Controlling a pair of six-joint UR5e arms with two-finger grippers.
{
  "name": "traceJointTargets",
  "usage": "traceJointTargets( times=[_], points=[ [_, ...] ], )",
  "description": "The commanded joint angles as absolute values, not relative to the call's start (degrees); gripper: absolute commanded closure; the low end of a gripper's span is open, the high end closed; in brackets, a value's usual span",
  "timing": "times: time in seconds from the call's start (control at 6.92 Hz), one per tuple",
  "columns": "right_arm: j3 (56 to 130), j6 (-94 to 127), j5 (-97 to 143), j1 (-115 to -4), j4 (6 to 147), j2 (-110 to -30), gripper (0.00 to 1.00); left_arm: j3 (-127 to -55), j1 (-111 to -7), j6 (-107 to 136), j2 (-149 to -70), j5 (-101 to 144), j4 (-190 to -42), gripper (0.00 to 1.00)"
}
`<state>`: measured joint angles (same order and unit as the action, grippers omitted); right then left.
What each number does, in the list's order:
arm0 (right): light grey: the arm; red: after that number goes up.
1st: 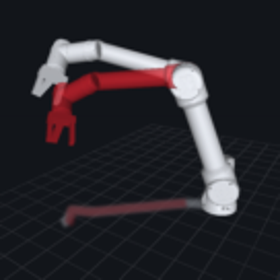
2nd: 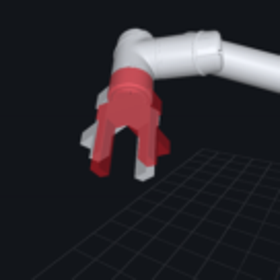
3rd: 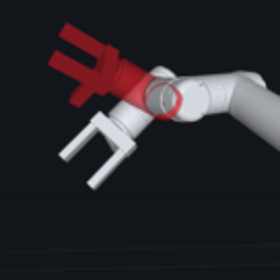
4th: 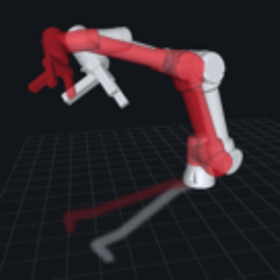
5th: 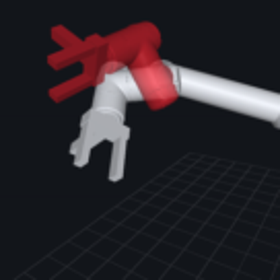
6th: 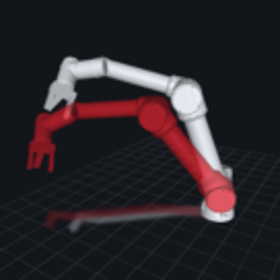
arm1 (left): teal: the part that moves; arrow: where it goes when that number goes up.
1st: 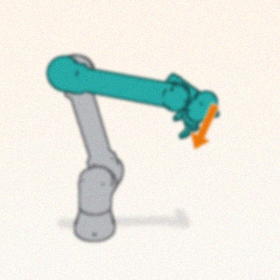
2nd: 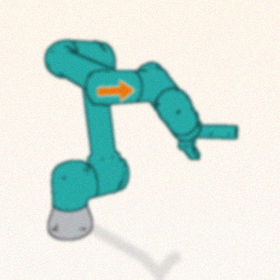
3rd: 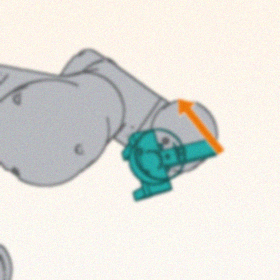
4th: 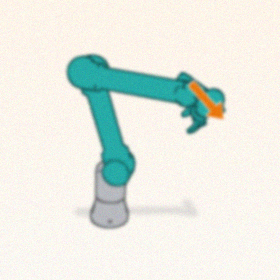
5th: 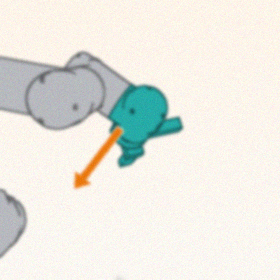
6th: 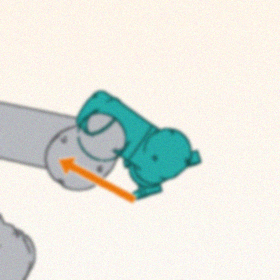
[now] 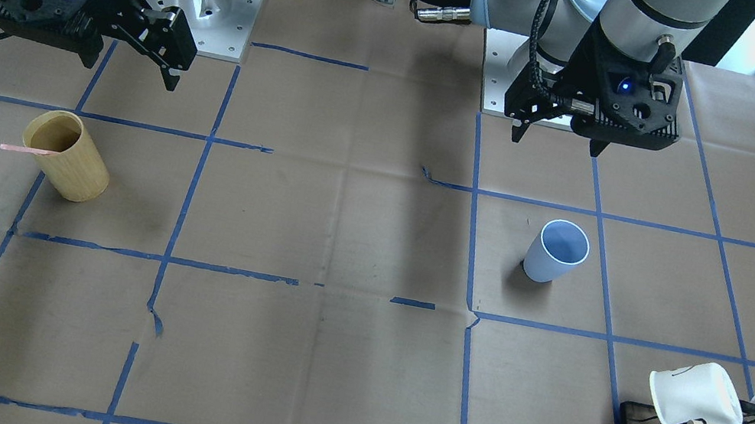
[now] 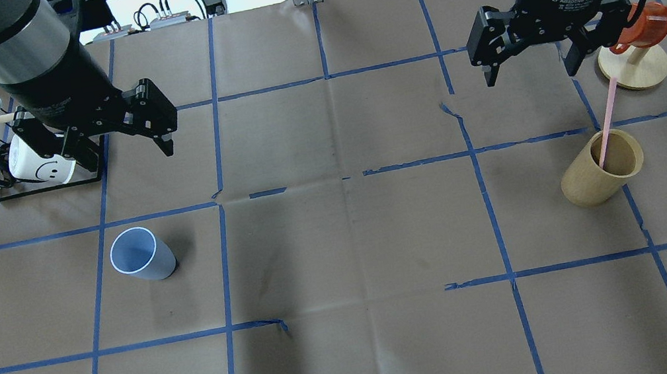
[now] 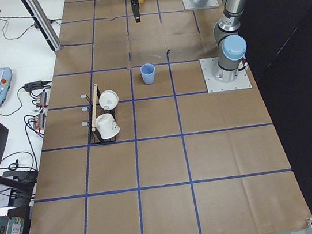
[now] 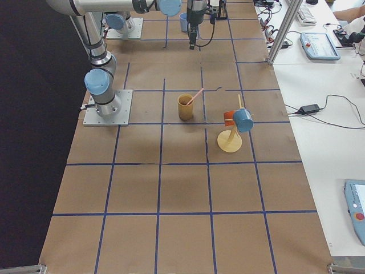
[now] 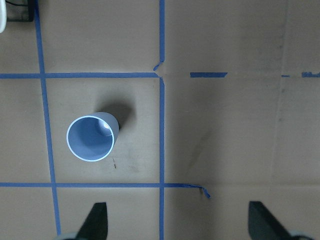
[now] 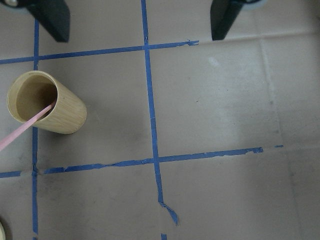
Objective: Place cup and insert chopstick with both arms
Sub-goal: 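Lower the left gripper toward the blue cup while the right descends over the bamboo cup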
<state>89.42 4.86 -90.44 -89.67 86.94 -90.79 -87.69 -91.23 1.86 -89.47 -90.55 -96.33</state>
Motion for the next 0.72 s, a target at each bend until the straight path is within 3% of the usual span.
traceJointTargets(
  times=[0.0, 0.29, 0.58],
  points=[
    [89.0, 0.5, -90.4, -86.0, 87.2, -90.0, 0.01, -89.0, -86.4, -0.8, -88.7, -90.9, -96.2, 0.00],
    [88.9, -8.3, -90.5, -76.7, 88.9, -86.3, 0.01, -89.9, -78.8, -8.4, -87.5, -90.6, -96.5, 0.00],
    [88.6, -15.5, -92.5, -74.6, 88.9, -81.9, 0.01, -91.2, -74.2, -16.1, -87.4, -90.5, -96.3, 0.00]
  ],
)
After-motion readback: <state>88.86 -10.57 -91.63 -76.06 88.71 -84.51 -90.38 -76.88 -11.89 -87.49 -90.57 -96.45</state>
